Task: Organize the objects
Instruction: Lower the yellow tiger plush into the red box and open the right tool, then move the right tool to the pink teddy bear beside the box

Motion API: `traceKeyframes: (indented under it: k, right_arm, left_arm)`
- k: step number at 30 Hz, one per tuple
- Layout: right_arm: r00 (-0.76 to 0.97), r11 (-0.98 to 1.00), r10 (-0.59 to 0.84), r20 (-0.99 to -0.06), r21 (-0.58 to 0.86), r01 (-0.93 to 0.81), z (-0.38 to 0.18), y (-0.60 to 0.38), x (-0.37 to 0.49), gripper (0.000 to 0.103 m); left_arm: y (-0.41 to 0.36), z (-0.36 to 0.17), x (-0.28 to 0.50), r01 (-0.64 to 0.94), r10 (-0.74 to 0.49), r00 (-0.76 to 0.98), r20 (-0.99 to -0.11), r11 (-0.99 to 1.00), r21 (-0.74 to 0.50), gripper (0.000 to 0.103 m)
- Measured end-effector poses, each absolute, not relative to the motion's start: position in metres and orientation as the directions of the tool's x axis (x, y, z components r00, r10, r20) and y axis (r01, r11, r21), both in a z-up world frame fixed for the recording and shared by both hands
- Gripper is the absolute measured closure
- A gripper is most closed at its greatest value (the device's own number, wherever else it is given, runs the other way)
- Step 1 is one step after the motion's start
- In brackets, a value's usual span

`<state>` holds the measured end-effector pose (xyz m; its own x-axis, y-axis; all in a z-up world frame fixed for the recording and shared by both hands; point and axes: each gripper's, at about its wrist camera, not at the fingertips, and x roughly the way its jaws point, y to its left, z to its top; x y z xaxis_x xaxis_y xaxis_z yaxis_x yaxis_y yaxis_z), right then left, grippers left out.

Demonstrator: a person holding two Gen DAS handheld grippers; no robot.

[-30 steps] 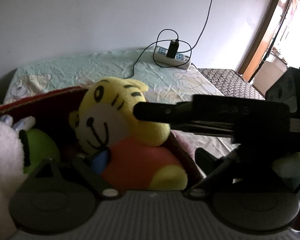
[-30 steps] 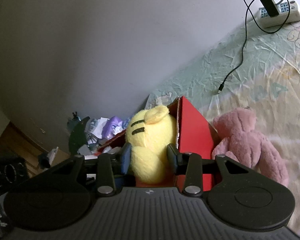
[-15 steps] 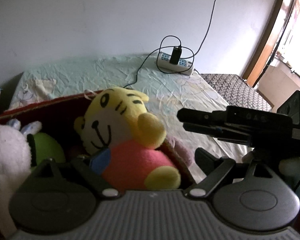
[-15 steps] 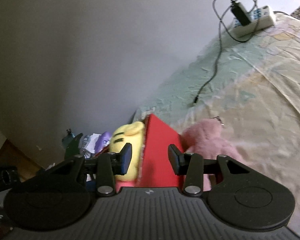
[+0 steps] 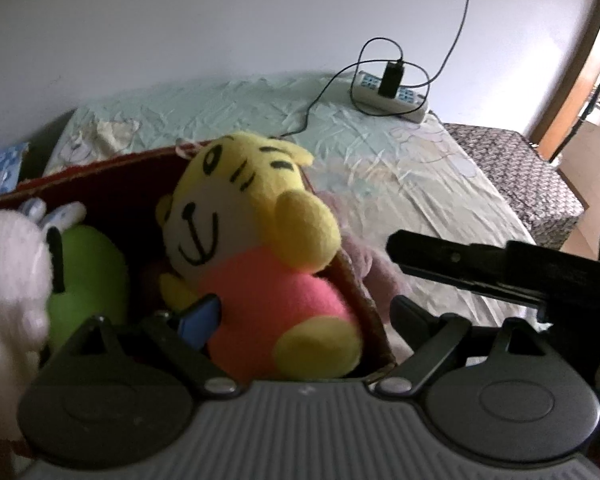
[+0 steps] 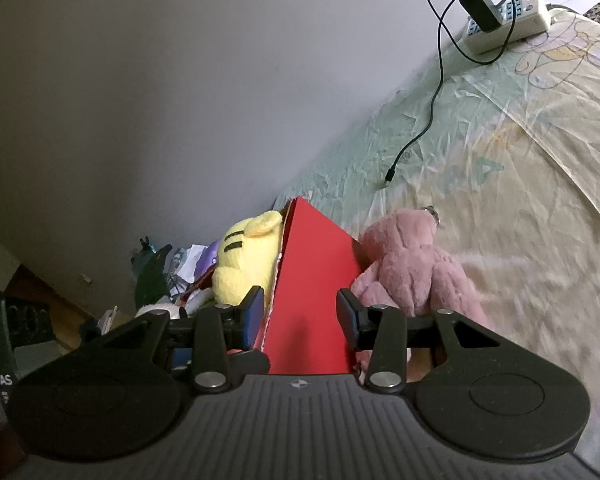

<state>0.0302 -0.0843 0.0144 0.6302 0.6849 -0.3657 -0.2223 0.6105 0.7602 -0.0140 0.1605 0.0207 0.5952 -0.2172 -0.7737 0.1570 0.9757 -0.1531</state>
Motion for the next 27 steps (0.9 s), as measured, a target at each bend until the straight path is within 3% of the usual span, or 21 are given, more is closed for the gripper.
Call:
traceKeyframes:
  k: [27]
  right_arm:
    - [0.578, 0.654, 0.674, -0.46, 0.735, -0.178, -0.003, -0.105, 0.028, 0.058]
  left_arm:
    - [0.131, 0.007, -0.011, 0.048, -0.045, 0.575, -0.817, 0.999, -0.021, 0.008]
